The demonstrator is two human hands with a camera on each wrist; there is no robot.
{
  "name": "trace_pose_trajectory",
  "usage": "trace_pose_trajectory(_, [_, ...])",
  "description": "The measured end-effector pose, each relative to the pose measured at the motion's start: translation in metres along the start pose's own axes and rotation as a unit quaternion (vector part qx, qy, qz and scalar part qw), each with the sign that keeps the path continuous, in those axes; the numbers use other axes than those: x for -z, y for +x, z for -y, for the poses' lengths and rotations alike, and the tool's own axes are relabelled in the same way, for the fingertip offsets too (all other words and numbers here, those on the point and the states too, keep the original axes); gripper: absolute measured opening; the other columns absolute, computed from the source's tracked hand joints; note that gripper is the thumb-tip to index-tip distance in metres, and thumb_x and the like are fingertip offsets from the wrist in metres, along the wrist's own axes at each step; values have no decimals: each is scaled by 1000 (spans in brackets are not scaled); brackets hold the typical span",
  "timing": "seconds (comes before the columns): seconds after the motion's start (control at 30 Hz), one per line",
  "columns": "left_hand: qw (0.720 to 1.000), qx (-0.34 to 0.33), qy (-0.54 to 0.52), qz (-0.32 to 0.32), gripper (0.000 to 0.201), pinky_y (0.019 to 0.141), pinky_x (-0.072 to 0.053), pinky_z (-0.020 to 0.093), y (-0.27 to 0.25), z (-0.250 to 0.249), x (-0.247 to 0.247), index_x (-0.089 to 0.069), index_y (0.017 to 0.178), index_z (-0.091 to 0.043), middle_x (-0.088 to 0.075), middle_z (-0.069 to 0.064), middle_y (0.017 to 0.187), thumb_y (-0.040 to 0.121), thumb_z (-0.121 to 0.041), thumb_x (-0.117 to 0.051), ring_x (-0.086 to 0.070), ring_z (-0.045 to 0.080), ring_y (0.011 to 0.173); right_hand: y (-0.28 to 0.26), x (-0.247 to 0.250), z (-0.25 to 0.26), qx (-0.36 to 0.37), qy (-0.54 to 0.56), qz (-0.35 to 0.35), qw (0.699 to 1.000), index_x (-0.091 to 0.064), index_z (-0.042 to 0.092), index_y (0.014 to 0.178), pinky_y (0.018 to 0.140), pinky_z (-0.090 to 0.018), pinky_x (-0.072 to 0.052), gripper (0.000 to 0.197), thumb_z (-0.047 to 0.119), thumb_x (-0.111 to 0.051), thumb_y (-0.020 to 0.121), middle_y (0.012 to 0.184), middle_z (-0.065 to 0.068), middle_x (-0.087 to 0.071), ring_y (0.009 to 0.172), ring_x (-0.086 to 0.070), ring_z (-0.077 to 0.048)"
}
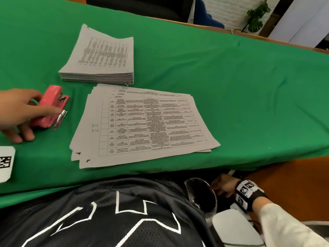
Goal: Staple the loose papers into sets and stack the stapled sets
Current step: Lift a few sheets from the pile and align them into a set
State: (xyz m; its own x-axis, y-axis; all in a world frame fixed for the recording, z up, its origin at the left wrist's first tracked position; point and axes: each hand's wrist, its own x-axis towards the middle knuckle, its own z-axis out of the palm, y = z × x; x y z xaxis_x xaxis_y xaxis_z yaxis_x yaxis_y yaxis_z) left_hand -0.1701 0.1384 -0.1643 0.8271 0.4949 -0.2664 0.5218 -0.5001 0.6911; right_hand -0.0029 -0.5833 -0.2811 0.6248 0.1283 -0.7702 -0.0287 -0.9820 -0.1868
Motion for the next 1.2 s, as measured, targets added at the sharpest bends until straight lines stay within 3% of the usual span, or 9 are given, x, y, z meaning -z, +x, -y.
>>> trace_pose_trajectory(0.13, [999, 23, 35, 5, 33, 50, -59, 62, -103, -117, -34, -56, 108, -27, -70, 27, 90, 88, -38, -80, -68, 50, 54, -86, 30, 39, 110, -30, 104, 988, -75, 34, 117, 93, -29, -59, 22, 42, -67, 99, 109, 15, -77, 101, -73, -5])
trace_pose_trajectory(0.3, [997, 16, 69, 16, 35, 49, -60, 43, -120, -135, -33, -53, 119, -18, -73, 19, 90, 96, -38, -70, -72, 38, 55, -207, 91, 117, 319, -21, 237, 917, -74, 19, 128, 95, -44, -55, 34, 34, -72, 97, 121, -3, -76, 105, -74, -21])
trace_pose_trajectory(0.43, [997, 15, 75, 24, 33, 49, -60, 38, -125, -137, -33, -53, 117, -18, -75, 15, 89, 98, -41, -68, -73, 34, 57, -228, 134, 193, 446, 21, 90, 891, -73, 20, 129, 101, -44, -56, 34, 30, -68, 97, 124, -2, -75, 114, -72, -23])
trace_pose_trajectory(0.53, [997, 8, 75, 34, 32, 49, -59, 36, -127, -138, -32, -51, 118, -19, -76, 12, 89, 100, -41, -66, -73, 30, 56, -200, 152, 258, 440, -21, -82, 894, -69, 31, 131, 111, -41, -50, 48, 50, -69, 86, 130, 13, -71, 118, -67, -6])
trace_pose_trajectory(0.63, [997, 1, 75, 33, 32, 49, -59, 35, -131, -140, -31, -50, 117, -19, -76, 11, 88, 100, -42, -65, -73, 28, 57, -150, 162, 307, 366, -160, -157, 903, -50, 31, 150, 121, -44, -37, 80, 67, -70, 82, 156, 7, -50, 138, -51, -15])
trace_pose_trajectory(0.73, [996, -2, 75, 42, 35, 51, -61, 36, -130, -140, -30, -49, 120, -19, -76, 11, 89, 100, -42, -65, -73, 27, 57, -115, 167, 334, 289, -268, -170, 903, -34, 28, 159, 124, -47, -31, 105, 73, -76, 74, 166, -1, -33, 149, -38, -26])
trace_pose_trajectory(0.83, [996, 2, 72, 50, 36, 50, -60, 36, -127, -139, -28, -49, 118, -17, -75, 12, 92, 99, -43, -65, -73, 28, 58, -107, 172, 346, 271, -294, -175, 900, -36, 27, 158, 117, -44, -40, 113, 70, -85, 66, 157, -3, -43, 138, -48, -27])
trace_pose_trajectory(1.0, [996, 1, 69, 50, 36, 47, -56, 32, -126, -136, -26, -48, 119, -17, -74, 13, 98, 100, -44, -63, -74, 27, 57, -108, 169, 350, 244, -279, -157, 915, -44, 25, 147, 109, -43, -47, 103, 58, -93, 62, 134, 3, -64, 114, -61, -22])
trace_pose_trajectory(1.2, [996, 21, 82, 26, 39, 50, -60, 34, -126, -134, -21, -50, 116, -13, -73, 13, 99, 100, -46, -63, -76, 26, 59, -110, 165, 345, 272, -257, -184, 909, -45, 30, 144, 106, -40, -48, 100, 53, -96, 61, 129, 6, -61, 113, -60, -20])
